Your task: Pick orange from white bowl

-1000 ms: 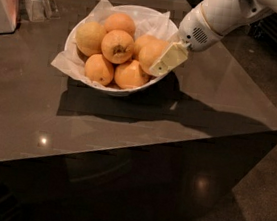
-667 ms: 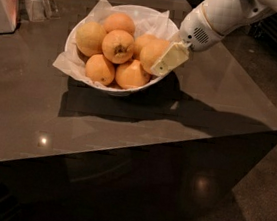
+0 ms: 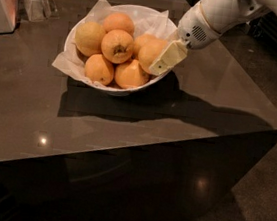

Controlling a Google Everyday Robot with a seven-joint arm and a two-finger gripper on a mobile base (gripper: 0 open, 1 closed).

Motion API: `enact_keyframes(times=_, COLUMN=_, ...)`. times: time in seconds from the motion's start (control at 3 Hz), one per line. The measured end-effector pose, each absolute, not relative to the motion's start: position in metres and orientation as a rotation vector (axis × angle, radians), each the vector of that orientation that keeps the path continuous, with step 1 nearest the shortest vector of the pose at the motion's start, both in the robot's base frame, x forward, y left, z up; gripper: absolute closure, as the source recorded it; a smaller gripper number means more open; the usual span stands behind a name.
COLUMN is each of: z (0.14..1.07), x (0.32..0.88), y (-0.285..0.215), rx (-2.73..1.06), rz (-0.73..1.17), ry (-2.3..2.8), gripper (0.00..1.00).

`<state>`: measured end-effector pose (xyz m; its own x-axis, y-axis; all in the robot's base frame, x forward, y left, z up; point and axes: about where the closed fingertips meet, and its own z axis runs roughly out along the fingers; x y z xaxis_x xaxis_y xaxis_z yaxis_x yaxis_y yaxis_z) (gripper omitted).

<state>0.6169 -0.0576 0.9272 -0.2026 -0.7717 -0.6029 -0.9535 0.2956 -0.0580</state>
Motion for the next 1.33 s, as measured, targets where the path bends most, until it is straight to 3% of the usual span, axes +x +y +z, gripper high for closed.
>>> enact_keyframes(times=0.33, z=0.927, x=0.621, y=-0.054, rx=-1.549, rz=0.457, ry=2.030, gripper=1.00)
enact_keyframes(times=1.33, z=0.965, x=0.610, y=-0.059, rx=-1.530, rz=0.595, ry=1.789, gripper=1.00)
